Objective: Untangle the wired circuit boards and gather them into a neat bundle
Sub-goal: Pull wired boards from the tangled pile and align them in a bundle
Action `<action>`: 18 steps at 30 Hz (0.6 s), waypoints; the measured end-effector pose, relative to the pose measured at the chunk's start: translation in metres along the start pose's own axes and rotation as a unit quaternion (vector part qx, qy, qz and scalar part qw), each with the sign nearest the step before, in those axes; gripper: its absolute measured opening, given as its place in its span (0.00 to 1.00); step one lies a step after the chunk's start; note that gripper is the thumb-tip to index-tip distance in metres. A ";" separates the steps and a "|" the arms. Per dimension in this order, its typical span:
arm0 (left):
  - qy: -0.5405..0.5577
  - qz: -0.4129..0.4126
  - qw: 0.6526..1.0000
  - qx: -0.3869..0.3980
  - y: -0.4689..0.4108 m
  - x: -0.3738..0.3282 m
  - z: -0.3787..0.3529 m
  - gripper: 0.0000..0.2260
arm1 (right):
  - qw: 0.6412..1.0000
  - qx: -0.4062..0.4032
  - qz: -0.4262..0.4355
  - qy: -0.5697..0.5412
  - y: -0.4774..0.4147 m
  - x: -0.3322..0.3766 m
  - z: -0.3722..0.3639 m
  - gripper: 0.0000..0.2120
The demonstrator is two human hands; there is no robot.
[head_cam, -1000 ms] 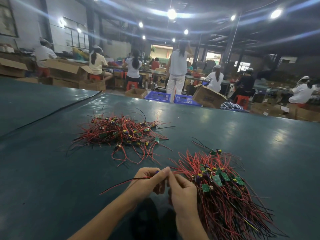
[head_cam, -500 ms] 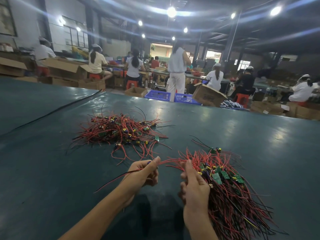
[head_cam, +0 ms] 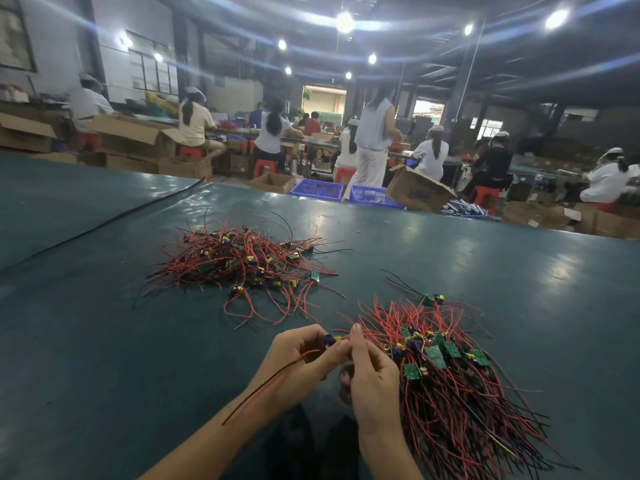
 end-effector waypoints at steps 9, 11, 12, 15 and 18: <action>-0.263 -0.175 0.949 0.019 0.004 -0.001 0.002 0.07 | 0.995 -0.094 0.045 -0.011 -0.010 0.003 0.012 0.17; -0.276 -0.160 0.948 -0.015 0.002 0.000 0.009 0.07 | 0.990 -0.124 0.046 -0.039 -0.012 0.006 0.019 0.18; -0.294 -0.155 0.942 -0.042 0.000 0.002 0.013 0.07 | 0.989 -0.137 0.051 -0.040 -0.013 0.008 0.023 0.18; -0.371 -0.129 0.914 -0.101 -0.005 0.012 0.032 0.06 | 0.986 -0.145 0.078 0.023 -0.015 0.010 0.035 0.19; -0.459 -0.005 0.883 -0.095 -0.009 0.032 0.054 0.14 | 0.959 -0.155 0.129 0.202 -0.019 0.007 0.043 0.20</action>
Point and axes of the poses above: each hand's wrist, its own y-axis away from the middle knuckle, its own z-axis out of the back of the hand, x = y × z, the point moved 2 cm from there along -y, towards the middle knuckle, and after that the axes turned 8 degrees about y, right-handed, at the moved point
